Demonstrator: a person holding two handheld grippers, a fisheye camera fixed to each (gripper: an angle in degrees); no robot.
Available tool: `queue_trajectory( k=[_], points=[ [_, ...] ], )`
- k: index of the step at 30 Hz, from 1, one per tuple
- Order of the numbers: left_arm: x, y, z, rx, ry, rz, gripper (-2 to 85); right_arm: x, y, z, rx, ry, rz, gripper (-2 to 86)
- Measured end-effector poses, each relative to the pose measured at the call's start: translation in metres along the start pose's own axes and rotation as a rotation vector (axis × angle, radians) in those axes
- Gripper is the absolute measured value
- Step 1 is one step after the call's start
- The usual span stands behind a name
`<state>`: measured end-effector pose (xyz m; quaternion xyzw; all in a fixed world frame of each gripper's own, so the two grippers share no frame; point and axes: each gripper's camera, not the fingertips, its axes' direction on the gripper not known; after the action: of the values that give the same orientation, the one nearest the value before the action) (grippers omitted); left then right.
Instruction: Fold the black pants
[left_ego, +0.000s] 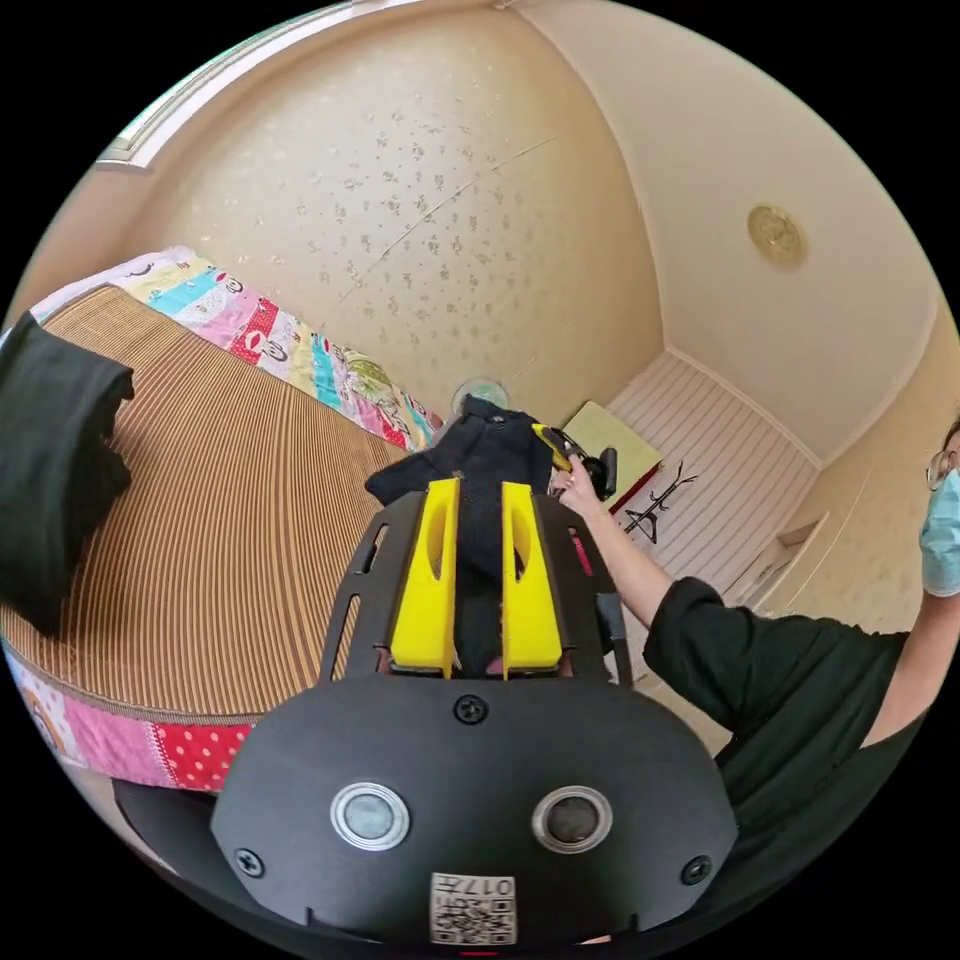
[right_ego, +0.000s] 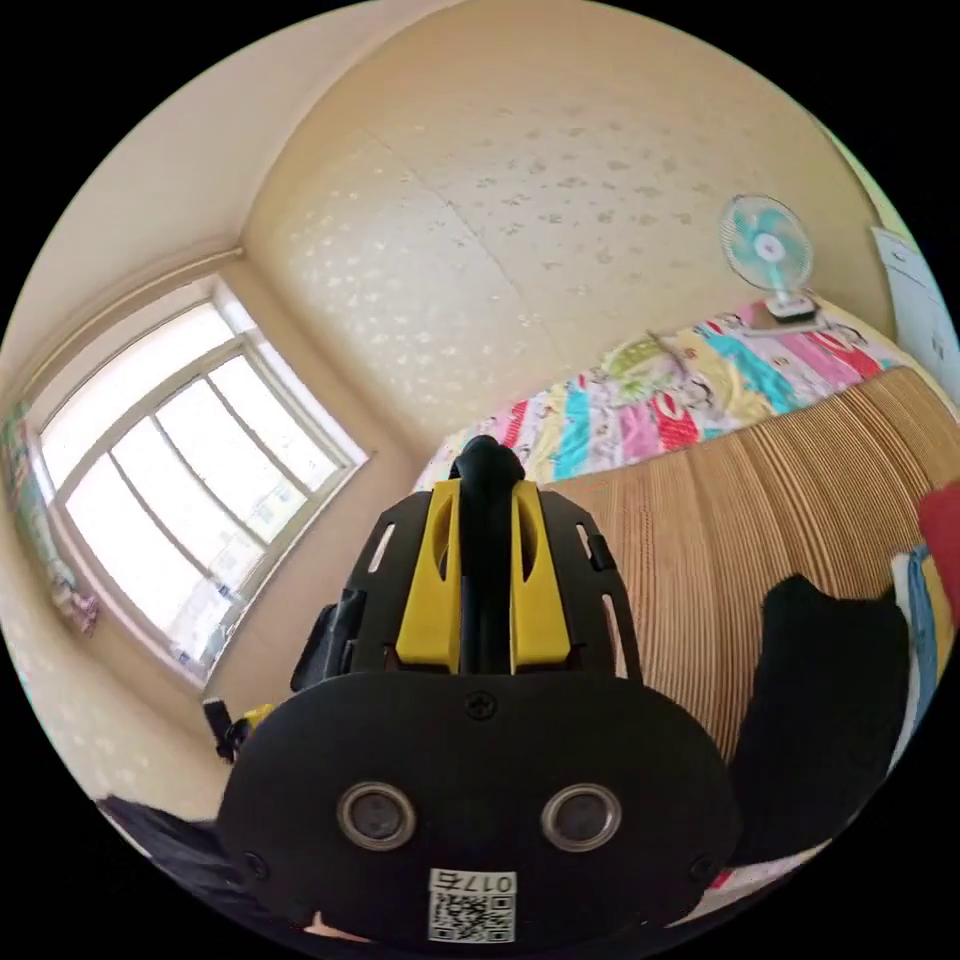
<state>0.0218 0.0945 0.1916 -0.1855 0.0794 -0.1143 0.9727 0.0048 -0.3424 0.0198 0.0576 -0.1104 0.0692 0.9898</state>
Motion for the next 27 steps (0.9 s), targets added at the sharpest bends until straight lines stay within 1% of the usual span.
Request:
queue_trajectory(
  k=[1,2,3,4,5,7,8,10,13,14,16,18,23,25,26,27],
  points=[
    [-0.002,0.011,0.004,-0.023,-0.009,-0.004,7.5,-0.012,0.010,0.014,-0.048,0.045,-0.094,10.2],
    [-0.006,0.033,0.012,-0.067,-0.024,-0.022,7.8,-0.023,0.020,0.022,-0.071,0.039,-0.179,9.6],
    [-0.013,0.053,0.019,-0.099,-0.035,-0.048,8.1,-0.046,0.049,0.043,-0.146,0.019,-0.340,8.4],
    [-0.017,0.062,0.022,-0.113,-0.037,-0.063,8.5,-0.066,0.084,0.068,-0.229,0.032,-0.433,6.6],
    [-0.024,0.075,0.030,-0.143,-0.033,-0.088,9.1,-0.075,0.104,0.082,-0.276,0.050,-0.466,5.6],
    [-0.031,0.085,0.045,-0.195,-0.021,-0.101,9.9,-0.113,0.186,0.135,-0.465,0.071,-0.630,3.7],
    [-0.033,0.086,0.054,-0.230,-0.009,-0.101,10.2,-0.122,0.206,0.147,-0.511,0.070,-0.670,3.1],
    [-0.031,0.083,0.064,-0.262,0.016,-0.083,10.8,-0.145,0.272,0.195,-0.689,0.116,-0.755,1.6],
    [-0.025,0.080,0.067,-0.268,0.010,-0.055,11.2,-0.164,0.319,0.243,-0.828,0.180,-0.813,0.9],
    [-0.026,0.081,0.067,-0.270,0.001,-0.050,11.3,-0.167,0.326,0.253,-0.861,0.203,-0.824,0.8],
    [-0.031,0.088,0.065,-0.273,0.001,-0.060,11.2,-0.167,0.349,0.297,-0.991,0.350,-0.832,0.6],
    [-0.043,0.102,0.060,-0.274,0.021,-0.107,11.2,-0.164,0.356,0.312,-1.010,0.376,-0.830,0.5],
    [-0.071,0.135,0.051,-0.304,0.024,-0.192,11.2,-0.149,0.341,0.317,-1.021,0.263,-0.703,0.4],
    [-0.081,0.143,0.049,-0.310,0.034,-0.213,11.2,-0.130,0.331,0.314,-1.014,0.169,-0.578,0.4],
    [-0.086,0.147,0.048,-0.311,0.043,-0.224,11.2,-0.126,0.329,0.313,-1.016,0.145,-0.548,0.5],
    [-0.090,0.150,0.048,-0.314,0.053,-0.231,11.2,-0.118,0.327,0.311,-1.025,0.079,-0.514,0.5]
  ],
)
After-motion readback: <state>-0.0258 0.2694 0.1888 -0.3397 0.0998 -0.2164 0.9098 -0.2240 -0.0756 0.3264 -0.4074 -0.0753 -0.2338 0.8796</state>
